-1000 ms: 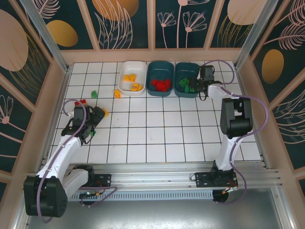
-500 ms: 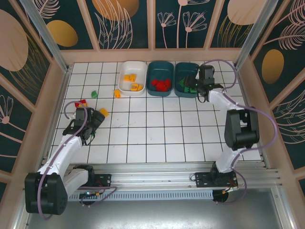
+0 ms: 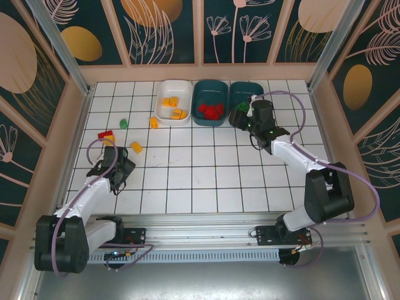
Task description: Sort the legos into containers by color
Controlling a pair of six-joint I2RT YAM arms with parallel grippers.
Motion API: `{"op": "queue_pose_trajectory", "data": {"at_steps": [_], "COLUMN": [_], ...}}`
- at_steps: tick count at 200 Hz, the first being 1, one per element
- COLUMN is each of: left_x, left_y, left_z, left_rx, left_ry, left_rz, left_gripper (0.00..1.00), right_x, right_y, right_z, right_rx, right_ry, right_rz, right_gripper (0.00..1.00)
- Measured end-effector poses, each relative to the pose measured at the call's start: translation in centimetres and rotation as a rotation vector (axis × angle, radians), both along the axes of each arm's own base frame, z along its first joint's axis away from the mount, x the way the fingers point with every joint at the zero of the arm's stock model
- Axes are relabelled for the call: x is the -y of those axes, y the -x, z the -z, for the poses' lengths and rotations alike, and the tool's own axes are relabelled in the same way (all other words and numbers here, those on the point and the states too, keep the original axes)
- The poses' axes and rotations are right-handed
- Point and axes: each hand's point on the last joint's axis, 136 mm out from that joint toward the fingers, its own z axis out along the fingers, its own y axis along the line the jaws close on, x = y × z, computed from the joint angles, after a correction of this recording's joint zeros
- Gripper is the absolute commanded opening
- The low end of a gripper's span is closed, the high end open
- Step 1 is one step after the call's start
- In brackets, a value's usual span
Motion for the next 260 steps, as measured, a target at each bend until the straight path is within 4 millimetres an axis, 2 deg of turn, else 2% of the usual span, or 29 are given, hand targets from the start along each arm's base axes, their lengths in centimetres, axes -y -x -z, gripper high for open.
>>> {"op": "queue_pose_trajectory", "data": {"at_steps": [40, 79, 115, 136, 170, 200, 260], "left_x": [-0.5, -1.2, -1.5, -1.7, -1.7, -1.3, 0.4], "left_y": [0.4, 0.5, 0.7, 0.8, 0.1, -0.4, -3.2], "left_z": [1.8, 2.5, 2.9, 3.0, 2.6, 2.2, -1.6], "left_rx": [-0.041, -0.056, -0.079, -0.093, -0.069, -0.046, 0.102], "left_ry": [-0.007, -0.01, -0.022, -0.037, -0.053, -0.045, 0.013], "left_rz": [-0.022, -0.045, -0.051, -0.042, -0.006, 0.034, 0.118], "left_gripper": [0.65, 0.51, 0.46, 0.35, 0.22, 0.17, 0.12], "right_x": [-0.1, 0.0, -0.4, -0.5, -0.5, -0.4, -0.5], "right_y": [1.3, 1.8, 2.1, 2.3, 2.3, 2.3, 2.4], "right_z": [0.7, 0.8, 1.1, 1.3, 1.4, 1.2, 1.2], "right_rx": [-0.016, -0.018, -0.023, -0.028, -0.029, -0.023, -0.024], "right_ry": [-0.003, -0.015, -0.013, -0.011, -0.01, -0.01, -0.011], "right_rz": [-0.01, -0.005, -0.017, -0.02, -0.019, -0.015, -0.016], "right_gripper": [0.62, 0.61, 0.61, 0.61, 0.61, 0.6, 0.6]}}
